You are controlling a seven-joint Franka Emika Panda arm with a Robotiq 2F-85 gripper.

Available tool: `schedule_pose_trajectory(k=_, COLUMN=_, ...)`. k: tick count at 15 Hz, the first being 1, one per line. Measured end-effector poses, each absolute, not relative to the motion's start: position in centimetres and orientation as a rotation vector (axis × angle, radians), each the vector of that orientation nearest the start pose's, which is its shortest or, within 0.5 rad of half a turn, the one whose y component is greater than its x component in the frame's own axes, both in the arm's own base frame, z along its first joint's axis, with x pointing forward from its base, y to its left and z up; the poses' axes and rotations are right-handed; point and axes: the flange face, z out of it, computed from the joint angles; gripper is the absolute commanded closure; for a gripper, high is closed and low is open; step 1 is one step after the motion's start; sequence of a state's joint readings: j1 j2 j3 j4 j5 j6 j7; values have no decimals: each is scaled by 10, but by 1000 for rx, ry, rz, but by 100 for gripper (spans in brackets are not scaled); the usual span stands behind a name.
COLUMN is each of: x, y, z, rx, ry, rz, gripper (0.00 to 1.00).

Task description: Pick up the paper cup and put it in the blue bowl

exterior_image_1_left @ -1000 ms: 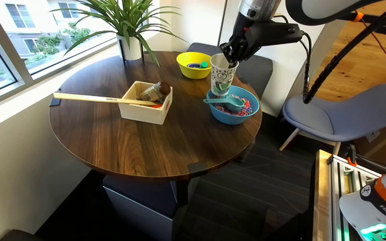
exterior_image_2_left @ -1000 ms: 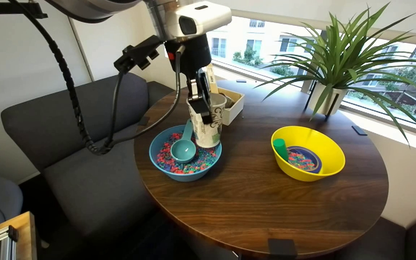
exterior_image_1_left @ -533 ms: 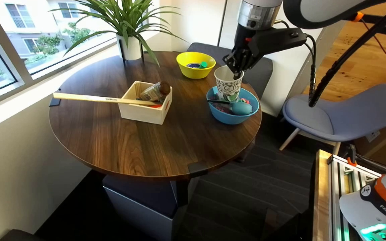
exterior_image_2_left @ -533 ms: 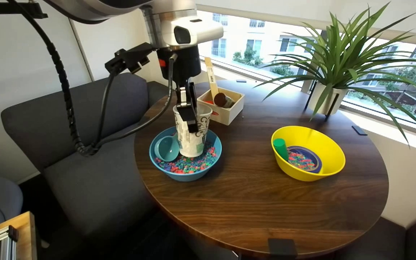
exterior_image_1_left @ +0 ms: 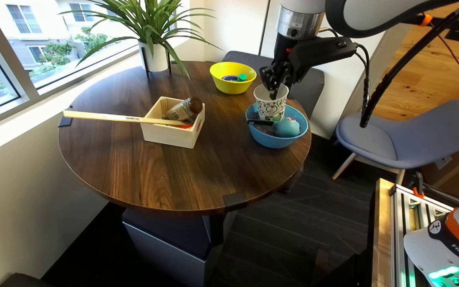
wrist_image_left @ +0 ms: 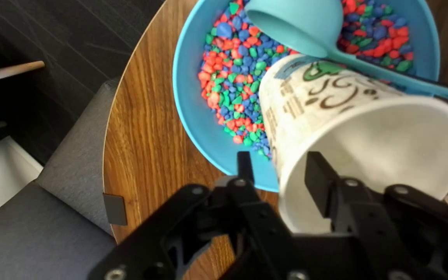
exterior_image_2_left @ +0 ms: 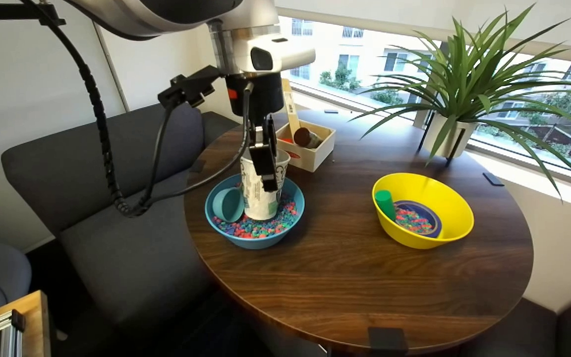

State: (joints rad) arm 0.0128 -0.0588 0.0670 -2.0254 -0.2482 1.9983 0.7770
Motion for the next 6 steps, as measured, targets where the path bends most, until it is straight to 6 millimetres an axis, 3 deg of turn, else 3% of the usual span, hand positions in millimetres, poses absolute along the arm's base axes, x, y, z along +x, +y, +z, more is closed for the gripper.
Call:
schedule_pose_trajectory(k=4, x=541, y=21, z=526, rx=-3129, ry=1011, rz=-344, gripper=1)
schedule_pose_trajectory(k=5, x=537, y=19, z=542, rx=-3105, ry=1017, rz=-386, gripper=0)
schedule_pose_trajectory(k=6, x=533, y=19, z=558, rx=-3065, ry=1016, rz=-448, gripper=9)
